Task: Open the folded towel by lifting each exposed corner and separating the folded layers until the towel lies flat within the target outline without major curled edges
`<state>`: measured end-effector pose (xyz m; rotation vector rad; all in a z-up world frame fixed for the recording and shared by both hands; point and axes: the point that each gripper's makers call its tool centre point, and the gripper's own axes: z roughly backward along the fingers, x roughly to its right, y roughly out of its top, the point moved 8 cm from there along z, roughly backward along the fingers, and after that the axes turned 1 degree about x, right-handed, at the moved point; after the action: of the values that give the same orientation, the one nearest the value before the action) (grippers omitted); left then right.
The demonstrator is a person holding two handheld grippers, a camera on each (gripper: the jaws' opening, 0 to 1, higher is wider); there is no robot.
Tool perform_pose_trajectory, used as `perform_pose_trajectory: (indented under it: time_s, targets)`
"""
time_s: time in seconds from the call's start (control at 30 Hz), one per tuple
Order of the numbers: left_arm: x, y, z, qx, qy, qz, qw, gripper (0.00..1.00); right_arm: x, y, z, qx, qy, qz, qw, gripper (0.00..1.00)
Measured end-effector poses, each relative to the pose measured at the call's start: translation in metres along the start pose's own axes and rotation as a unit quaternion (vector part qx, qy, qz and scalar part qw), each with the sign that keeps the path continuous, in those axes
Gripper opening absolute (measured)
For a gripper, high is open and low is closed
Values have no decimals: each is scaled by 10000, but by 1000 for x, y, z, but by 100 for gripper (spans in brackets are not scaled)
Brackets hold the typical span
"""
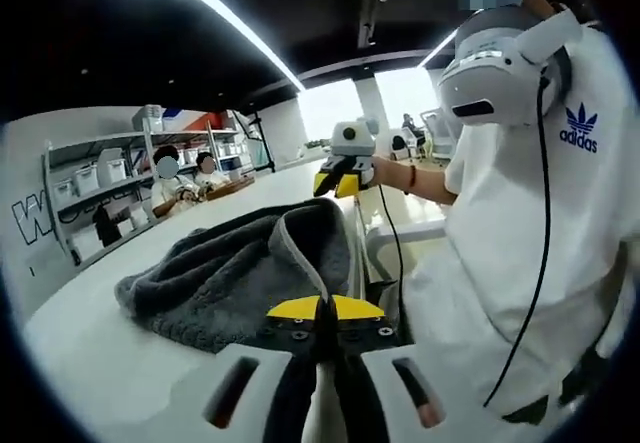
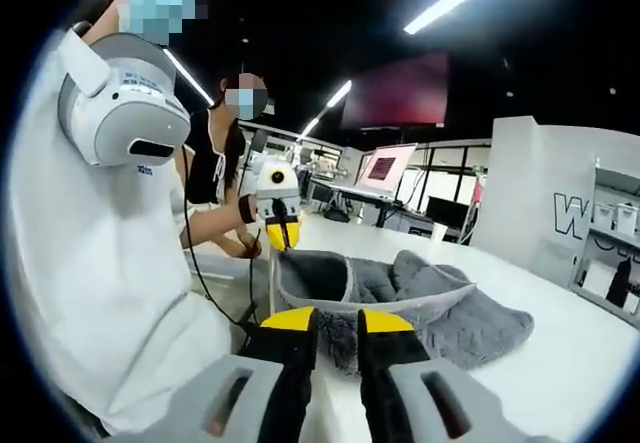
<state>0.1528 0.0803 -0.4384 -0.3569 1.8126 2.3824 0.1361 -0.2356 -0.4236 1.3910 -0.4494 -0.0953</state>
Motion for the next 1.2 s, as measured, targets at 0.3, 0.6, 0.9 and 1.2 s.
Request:
perform_pose_trajectory:
  time_s: [0.3,0.6,0.9,1.2]
  targets:
    - [6,-3,-1,-234,-172,-81,9995,2,0,0,0,20,-38,1,10000,10]
    - [7,-2,1,-201,-190,-27,9996,4,0,3,-2,62,-73,6,10000,9]
    - [1,8,5,252,30,89,9996,10,1,7,-7,148,-201,71,9997,11]
    - [-12,14,6,746,395,664,9942,12,10,10,-6,248,-539,62,9982,13]
